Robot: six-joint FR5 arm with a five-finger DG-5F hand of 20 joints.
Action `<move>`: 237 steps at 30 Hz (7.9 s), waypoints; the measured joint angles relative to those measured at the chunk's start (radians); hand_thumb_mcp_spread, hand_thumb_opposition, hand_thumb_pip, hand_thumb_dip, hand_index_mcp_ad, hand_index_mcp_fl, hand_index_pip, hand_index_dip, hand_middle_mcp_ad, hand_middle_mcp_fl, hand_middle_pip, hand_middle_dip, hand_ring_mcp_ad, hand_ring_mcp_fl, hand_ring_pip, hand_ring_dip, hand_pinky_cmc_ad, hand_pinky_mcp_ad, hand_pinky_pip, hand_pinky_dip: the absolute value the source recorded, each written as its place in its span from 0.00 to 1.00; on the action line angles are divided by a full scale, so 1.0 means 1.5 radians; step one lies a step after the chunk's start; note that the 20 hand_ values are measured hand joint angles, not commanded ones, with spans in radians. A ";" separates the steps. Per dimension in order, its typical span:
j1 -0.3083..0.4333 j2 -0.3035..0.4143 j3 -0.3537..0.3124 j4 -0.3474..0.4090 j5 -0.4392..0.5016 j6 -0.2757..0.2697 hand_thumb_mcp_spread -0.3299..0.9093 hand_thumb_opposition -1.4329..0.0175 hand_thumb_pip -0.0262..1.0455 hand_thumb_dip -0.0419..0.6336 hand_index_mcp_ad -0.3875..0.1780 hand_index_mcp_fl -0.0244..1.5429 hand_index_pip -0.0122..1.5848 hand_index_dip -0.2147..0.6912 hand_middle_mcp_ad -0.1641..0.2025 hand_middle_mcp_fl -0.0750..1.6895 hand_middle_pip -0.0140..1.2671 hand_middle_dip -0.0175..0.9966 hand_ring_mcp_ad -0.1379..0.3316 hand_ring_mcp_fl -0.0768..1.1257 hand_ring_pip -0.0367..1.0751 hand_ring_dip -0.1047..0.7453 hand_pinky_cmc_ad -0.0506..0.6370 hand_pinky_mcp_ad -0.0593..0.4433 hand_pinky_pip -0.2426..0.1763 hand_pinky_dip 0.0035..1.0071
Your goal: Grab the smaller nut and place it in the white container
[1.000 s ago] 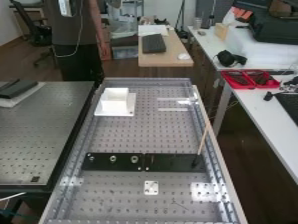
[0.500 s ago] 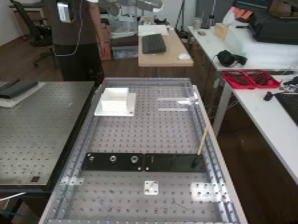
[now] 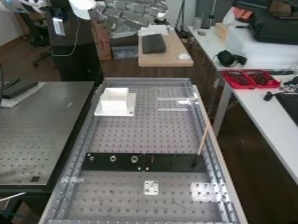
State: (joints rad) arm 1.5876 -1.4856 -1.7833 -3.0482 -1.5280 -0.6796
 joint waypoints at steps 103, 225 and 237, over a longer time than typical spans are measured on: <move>-0.167 -0.127 -0.366 0.395 -0.009 -0.056 0.59 0.41 0.64 0.43 0.46 0.02 0.88 0.65 0.68 0.06 0.11 0.24 0.61 0.06 0.11 0.21 0.62 0.70 0.40 0.13; -0.147 -0.211 -0.372 0.468 0.045 -0.131 0.63 0.41 0.61 0.43 0.44 0.08 0.88 0.67 0.65 0.11 0.11 0.25 0.54 0.06 0.13 0.23 0.53 0.65 0.55 0.13; -0.149 -0.210 -0.369 0.463 0.038 -0.141 0.63 0.41 0.61 0.43 0.44 0.12 0.89 0.67 0.64 0.12 0.11 0.25 0.54 0.06 0.13 0.23 0.53 0.65 0.55 0.13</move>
State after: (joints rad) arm 1.3648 -1.8007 -2.3361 -2.3540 -1.4707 -0.8915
